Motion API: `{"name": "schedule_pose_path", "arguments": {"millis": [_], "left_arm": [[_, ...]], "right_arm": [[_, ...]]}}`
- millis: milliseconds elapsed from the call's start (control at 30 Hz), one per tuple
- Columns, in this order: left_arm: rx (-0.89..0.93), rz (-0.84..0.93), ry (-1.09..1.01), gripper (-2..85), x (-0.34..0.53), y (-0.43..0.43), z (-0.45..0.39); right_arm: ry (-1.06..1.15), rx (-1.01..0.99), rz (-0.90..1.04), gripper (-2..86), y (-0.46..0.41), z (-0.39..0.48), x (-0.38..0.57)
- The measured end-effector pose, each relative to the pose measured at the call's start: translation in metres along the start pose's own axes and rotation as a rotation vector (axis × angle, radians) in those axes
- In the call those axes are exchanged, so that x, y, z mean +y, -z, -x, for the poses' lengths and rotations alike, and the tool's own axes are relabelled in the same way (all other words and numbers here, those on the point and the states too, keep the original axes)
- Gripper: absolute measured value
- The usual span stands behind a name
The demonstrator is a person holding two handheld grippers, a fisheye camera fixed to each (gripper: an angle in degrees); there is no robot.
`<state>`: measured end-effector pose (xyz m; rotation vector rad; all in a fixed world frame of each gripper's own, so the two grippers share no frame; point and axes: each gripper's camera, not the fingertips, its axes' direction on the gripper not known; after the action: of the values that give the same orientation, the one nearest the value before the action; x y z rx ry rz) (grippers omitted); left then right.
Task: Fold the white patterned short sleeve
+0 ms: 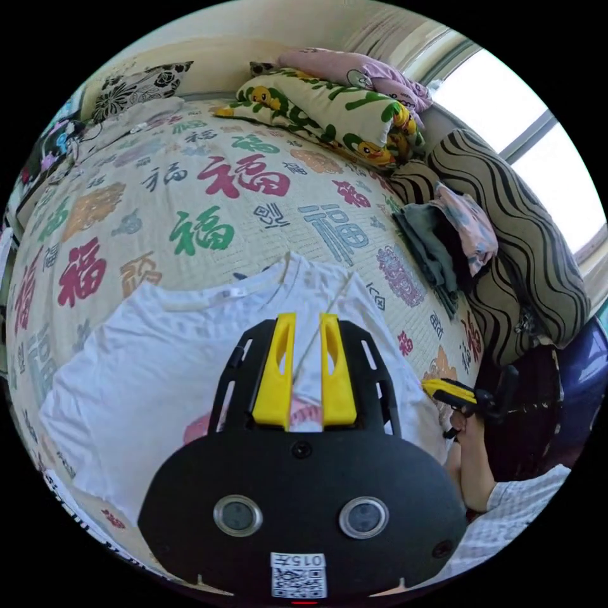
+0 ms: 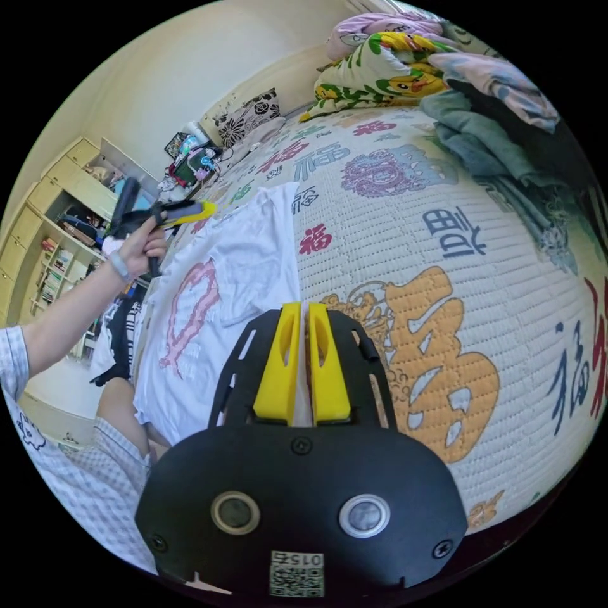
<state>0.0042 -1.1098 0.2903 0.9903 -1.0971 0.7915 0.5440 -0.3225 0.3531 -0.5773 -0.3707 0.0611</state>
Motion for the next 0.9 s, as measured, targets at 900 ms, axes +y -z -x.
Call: {"name": "schedule_pose_path", "arguments": {"millis": [900], "left_arm": [[0.085,-0.522,0.633,10.8,0.364,0.335,0.310]], "right_arm": [[0.506,-0.176,0.413,2.1,-0.344,0.506,-0.094]]}}
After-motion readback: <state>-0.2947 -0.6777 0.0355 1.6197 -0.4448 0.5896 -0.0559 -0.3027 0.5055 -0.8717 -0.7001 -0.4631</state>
